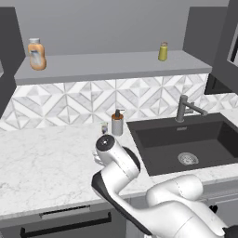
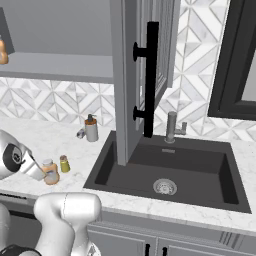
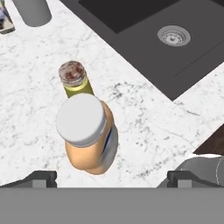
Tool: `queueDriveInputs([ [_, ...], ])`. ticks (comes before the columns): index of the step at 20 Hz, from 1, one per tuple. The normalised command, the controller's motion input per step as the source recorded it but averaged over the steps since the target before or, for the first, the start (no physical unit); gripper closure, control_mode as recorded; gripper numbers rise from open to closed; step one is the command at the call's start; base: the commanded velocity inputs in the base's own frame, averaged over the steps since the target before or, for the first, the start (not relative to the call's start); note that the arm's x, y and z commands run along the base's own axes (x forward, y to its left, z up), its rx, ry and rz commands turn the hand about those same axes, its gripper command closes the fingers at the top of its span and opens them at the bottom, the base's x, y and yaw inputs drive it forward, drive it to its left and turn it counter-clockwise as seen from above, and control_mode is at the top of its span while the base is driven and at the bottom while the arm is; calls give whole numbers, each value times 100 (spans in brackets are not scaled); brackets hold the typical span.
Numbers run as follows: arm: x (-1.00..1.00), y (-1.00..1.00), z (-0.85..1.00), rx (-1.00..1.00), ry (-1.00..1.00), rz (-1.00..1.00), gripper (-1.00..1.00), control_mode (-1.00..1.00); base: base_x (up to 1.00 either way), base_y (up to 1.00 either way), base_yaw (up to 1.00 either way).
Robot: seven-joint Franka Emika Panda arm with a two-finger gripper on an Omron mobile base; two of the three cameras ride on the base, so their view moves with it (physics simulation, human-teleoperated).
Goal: Put the shaker and condiment bottle from the counter next to their counterparts in the cabinet.
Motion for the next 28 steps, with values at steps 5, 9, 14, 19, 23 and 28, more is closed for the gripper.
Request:
queueDriveInputs([
  [5, 14, 0, -32, 0, 0, 0, -100, -100, 0, 0, 0],
  [9, 5, 0, -25, 1, 0, 0, -100, -100, 0, 0, 0],
  [14, 0, 0, -9, 3, 0, 0, -100, -100, 0, 0, 0],
  [19, 0, 10, 0, 0, -12, 0, -100, -100, 0, 0, 0],
  [23, 0, 0, 0, 0, -7, 0, -100, -100, 0, 0, 0],
  [28, 20, 3, -1, 0, -2, 0, -100, -100, 0, 0, 0],
])
